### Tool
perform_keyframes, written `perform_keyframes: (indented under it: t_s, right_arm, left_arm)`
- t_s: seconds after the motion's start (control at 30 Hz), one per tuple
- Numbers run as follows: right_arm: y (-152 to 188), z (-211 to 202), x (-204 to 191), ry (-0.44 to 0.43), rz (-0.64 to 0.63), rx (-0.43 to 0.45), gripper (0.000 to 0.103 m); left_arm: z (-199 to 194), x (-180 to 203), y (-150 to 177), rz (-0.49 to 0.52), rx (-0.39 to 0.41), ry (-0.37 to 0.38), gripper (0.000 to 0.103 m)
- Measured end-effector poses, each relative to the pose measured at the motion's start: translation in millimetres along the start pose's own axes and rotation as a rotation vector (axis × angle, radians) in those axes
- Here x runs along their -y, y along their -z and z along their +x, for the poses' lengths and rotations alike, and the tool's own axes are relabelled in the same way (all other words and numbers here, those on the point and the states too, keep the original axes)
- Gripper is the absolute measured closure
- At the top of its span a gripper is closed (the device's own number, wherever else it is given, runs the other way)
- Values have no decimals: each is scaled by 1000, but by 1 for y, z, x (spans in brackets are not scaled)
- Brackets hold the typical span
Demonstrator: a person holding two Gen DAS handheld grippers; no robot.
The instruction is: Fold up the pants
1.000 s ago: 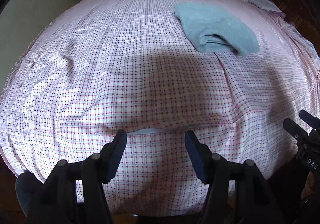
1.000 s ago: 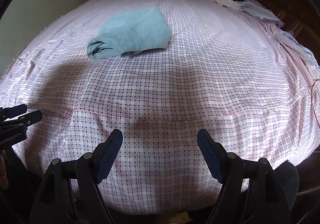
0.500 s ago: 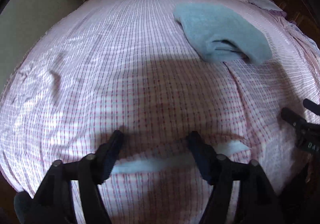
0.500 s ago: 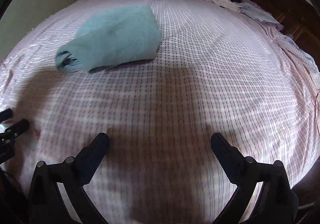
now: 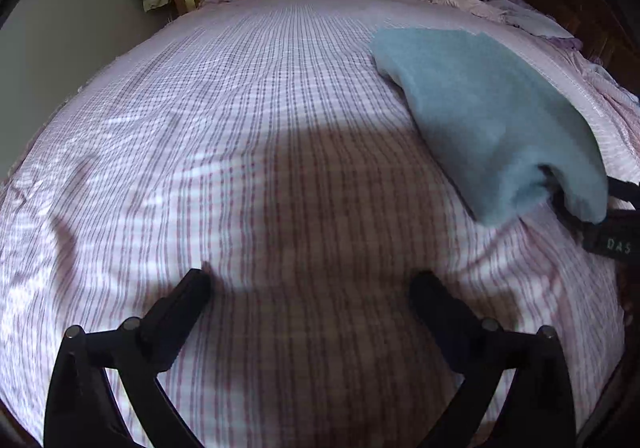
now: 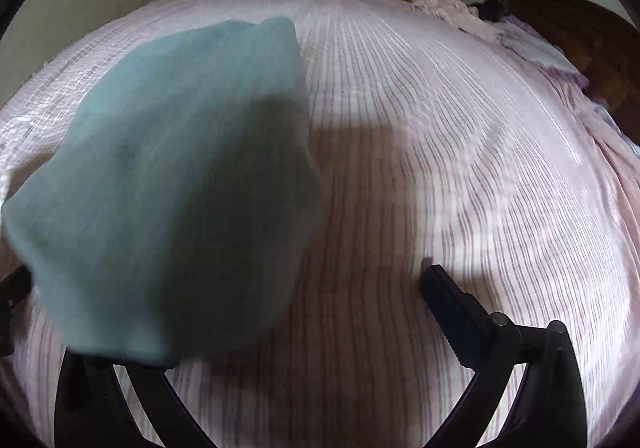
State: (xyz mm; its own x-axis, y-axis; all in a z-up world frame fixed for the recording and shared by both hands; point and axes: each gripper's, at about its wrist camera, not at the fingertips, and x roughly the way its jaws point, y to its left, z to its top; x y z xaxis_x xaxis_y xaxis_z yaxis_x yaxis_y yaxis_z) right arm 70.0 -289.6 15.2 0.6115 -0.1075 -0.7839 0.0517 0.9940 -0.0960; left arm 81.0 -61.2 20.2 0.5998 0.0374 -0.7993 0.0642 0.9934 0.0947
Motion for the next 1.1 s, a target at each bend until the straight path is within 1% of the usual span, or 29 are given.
perform_keyframes:
  t_s: [0.1, 0.17, 0.33, 0.43, 0.53, 0.6, 0.67, 0.77, 0.83, 0.93, 0.97, 1.03, 1.1]
  right_arm:
    - [-10, 15, 0, -29, -46, 40, 4]
    - [-10, 21, 5, -56, -25, 34, 4]
    - [-10, 22, 11, -71, -17, 39, 4]
    - [-16, 29, 24, -117, 0, 29, 4]
    - [-21, 33, 26, -123, 6, 21, 4]
    - [-21, 32, 26, -119, 0, 26, 4]
    - [-20, 31, 29, -137, 11, 32, 4]
    - [-17, 28, 32, -155, 28, 36, 4]
    - [-17, 27, 28, -134, 13, 34, 4]
    - [-17, 26, 23, -114, 1, 35, 4]
    - [-17, 26, 22, -116, 3, 35, 4]
    - [-18, 27, 23, -118, 5, 35, 4]
    - [-19, 27, 24, -117, 3, 35, 4]
  left_arm:
    - [14, -2, -15, -5, -8, 1, 0]
    - [19, 1, -22, -1, -26, -1, 0]
    - [30, 3, -40, -9, -61, 1, 0]
    - [41, 6, -54, -22, -57, -15, 0]
    - [52, 9, -65, 18, -20, 2, 0]
    - [55, 5, -62, 14, 22, 33, 0]
    - [55, 2, -61, -1, 31, 52, 0]
    - [56, 2, -62, 3, 29, 44, 0]
    - [53, 3, -60, 6, 34, 35, 0]
    - [50, 9, -56, -2, 37, 40, 0]
    - [43, 16, -47, -4, 40, 37, 0]
    - [42, 16, -47, -8, 44, 45, 0]
    - [37, 14, -37, -18, 44, 53, 0]
